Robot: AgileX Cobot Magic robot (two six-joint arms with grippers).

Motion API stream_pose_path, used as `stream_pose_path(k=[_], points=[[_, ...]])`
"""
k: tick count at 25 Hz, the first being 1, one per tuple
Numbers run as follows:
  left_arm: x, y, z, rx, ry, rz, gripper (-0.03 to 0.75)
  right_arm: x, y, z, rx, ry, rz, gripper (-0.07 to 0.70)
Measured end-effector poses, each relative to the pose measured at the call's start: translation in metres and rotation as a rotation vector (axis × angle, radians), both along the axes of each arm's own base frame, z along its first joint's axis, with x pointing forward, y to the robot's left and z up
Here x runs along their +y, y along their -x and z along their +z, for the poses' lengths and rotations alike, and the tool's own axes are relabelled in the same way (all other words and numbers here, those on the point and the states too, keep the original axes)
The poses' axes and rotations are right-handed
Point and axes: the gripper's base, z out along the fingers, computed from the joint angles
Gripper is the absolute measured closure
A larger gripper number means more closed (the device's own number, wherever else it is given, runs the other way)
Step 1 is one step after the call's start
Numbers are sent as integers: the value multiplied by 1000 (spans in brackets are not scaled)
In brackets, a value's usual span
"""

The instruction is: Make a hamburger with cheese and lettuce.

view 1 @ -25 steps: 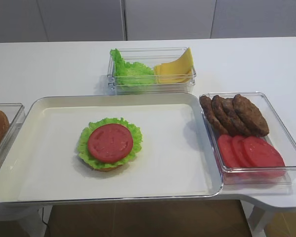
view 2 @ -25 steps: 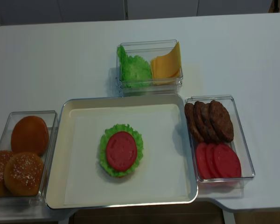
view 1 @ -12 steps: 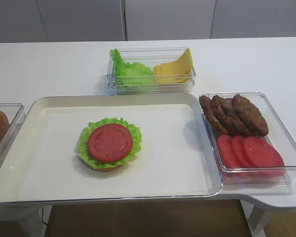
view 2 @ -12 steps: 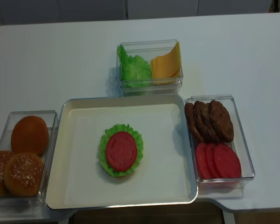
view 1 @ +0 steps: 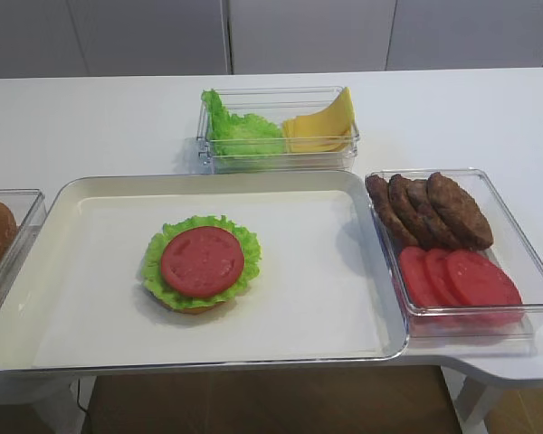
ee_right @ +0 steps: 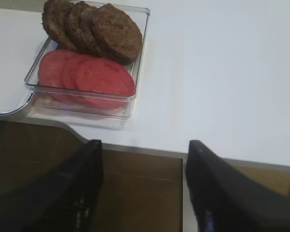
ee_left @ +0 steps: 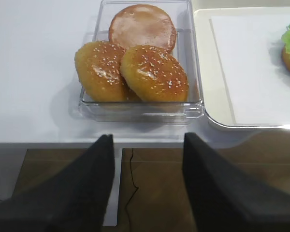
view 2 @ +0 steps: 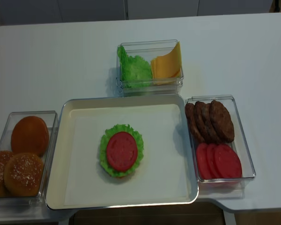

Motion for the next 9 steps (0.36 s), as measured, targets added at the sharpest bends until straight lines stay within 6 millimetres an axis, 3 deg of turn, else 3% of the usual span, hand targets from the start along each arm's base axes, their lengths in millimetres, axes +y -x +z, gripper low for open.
stream_pose_path(k=[9], points=[[0, 0, 0, 0, 0, 0, 371, 0, 0, 0, 0, 0, 0, 216]])
